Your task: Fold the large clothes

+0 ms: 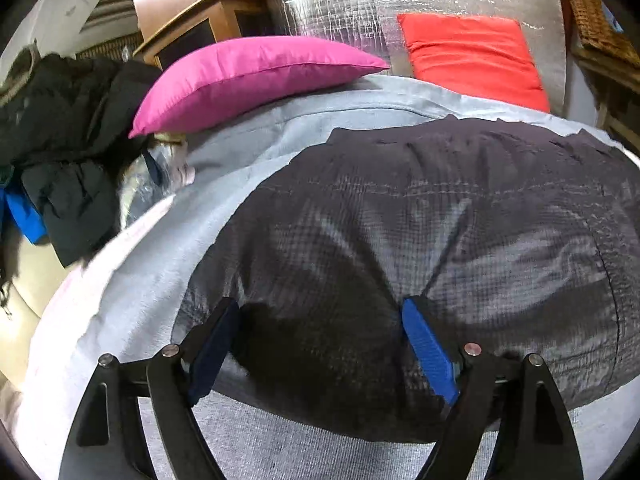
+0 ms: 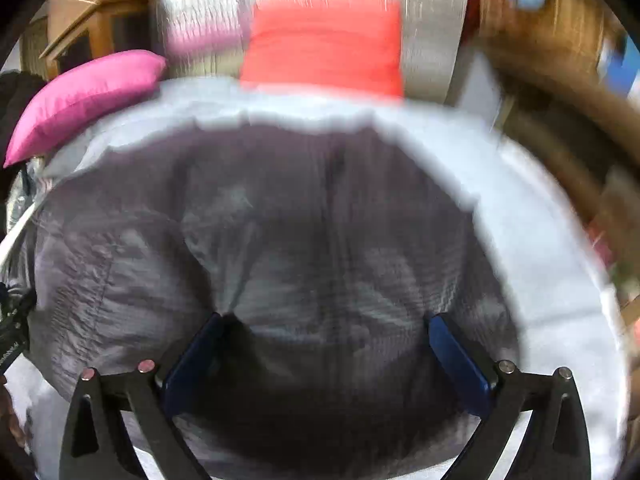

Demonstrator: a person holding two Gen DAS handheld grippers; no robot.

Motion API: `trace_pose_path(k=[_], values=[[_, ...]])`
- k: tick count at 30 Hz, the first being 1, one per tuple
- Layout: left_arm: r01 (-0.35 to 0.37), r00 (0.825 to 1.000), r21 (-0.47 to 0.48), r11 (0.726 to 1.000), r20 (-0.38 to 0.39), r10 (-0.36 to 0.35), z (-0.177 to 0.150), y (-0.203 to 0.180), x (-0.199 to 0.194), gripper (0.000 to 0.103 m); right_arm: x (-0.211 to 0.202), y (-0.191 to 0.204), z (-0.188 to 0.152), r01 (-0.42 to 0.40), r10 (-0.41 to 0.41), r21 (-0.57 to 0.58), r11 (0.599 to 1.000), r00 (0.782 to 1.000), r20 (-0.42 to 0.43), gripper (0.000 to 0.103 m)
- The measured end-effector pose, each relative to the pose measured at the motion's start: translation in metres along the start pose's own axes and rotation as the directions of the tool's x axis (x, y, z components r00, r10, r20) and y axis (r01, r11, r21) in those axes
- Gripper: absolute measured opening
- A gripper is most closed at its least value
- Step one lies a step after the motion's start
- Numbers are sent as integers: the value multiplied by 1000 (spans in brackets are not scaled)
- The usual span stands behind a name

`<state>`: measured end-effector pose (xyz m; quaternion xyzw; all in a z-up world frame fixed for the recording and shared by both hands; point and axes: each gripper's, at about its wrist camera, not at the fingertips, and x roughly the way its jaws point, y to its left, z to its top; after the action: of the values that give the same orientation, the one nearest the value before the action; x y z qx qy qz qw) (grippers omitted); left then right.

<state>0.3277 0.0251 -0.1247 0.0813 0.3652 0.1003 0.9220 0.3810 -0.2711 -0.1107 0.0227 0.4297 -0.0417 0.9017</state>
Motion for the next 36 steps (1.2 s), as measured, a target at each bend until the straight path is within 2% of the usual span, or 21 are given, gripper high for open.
trace_pose_path(k=[2, 4, 6, 9, 13, 16, 18, 20, 21, 23, 28, 31, 36], values=[[20, 1000, -7, 1000, 0, -20, 4, 3, -7, 84, -6, 0, 3, 6, -6, -5, 1000, 1000, 9, 103], [62, 997, -42, 997, 40, -60, 15, 14, -17, 84, -16, 0, 10, -5, 5, -12, 1000, 1000, 14, 103], [90, 992, -89, 992, 94, -82, 34, 30, -24, 84, -32, -5, 20, -25, 26, -8, 1000, 998, 65, 103], [143, 989, -135, 980, 62, -136, 63, 37, -12, 86, -41, -13, 41, -47, 46, 13, 999, 995, 94, 103], [108, 994, -77, 991, 30, -106, 84, 11, 7, 86, -30, -13, 66, -45, 43, 25, 999, 995, 85, 103], [127, 992, 6, 992, 0, -127, 93, -26, 17, 86, -9, -5, 81, -10, 11, -3, 1000, 999, 38, 103], [118, 993, 41, 992, -17, -117, 95, -46, 25, 86, 4, -2, 84, -5, 6, -10, 1000, 1000, 12, 103], [112, 987, 60, 992, -120, -104, 91, -63, 47, 86, 20, 0, 82, -1, 1, -8, 1000, 1000, -28, 103], [108, 985, 61, 992, -139, -99, 87, -67, 55, 86, 34, -2, 78, 12, -13, -4, 1000, 997, -75, 103], [97, 989, 67, 993, -118, -88, 82, -69, 56, 87, 52, -7, 71, 6, -5, 5, 1000, 992, -129, 103], [108, 988, 60, 992, -121, -101, 78, -67, 57, 88, 55, -3, 67, 31, -33, -21, 999, 991, -130, 103], [145, 984, 52, 988, -115, -138, 81, -58, 42, 87, 44, -3, 71, 41, -43, -18, 999, 992, -120, 103], [151, 988, 20, 988, -43, -150, 76, -33, 8, 87, -12, 3, 55, 6, -6, -51, 999, 1000, 2, 102]])
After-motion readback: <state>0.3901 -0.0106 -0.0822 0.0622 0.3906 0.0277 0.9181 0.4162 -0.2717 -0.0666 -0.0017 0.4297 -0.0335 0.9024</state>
